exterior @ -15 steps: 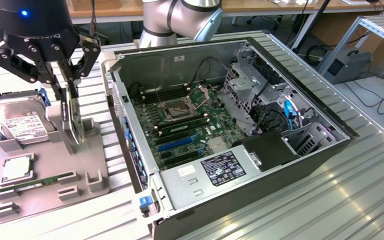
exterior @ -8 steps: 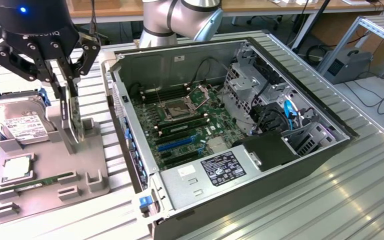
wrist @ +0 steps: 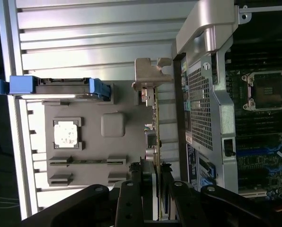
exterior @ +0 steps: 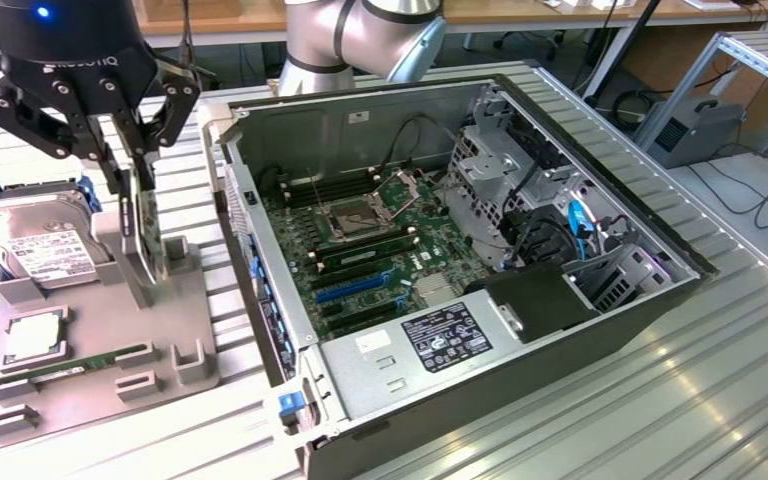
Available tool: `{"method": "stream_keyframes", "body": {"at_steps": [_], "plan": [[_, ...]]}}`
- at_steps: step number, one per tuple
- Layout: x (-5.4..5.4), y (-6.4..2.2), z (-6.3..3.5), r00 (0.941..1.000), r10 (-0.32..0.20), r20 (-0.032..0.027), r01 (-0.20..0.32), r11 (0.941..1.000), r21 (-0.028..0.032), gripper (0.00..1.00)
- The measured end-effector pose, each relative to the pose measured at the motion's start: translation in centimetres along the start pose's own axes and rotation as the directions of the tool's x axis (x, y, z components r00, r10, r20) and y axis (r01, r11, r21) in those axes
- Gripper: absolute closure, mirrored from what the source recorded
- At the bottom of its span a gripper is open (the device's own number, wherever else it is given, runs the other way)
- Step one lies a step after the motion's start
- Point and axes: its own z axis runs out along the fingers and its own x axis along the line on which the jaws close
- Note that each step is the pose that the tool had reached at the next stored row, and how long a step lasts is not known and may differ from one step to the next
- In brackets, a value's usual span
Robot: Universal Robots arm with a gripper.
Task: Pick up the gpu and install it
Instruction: 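Pick up the gpu and move the gpu toward the slot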
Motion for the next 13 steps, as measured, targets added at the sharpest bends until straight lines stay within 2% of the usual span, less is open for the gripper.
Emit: {"method": "stream_keyframes", "body": {"at_steps": [7, 12, 13], "plan": [[0.0, 0.02, -0.68, 1.0, 0.0, 0.0, 0.0, 1.0, -0.0001, 0.73], [0.0, 0.04, -1.9, 1.0, 0.0, 0.0, 0.0, 1.0, 0.0001, 0.73], [-0.1, 0.05, -2.39, 1.0, 0.0, 0.0, 0.0, 1.0, 0.0002, 0.73]]}}
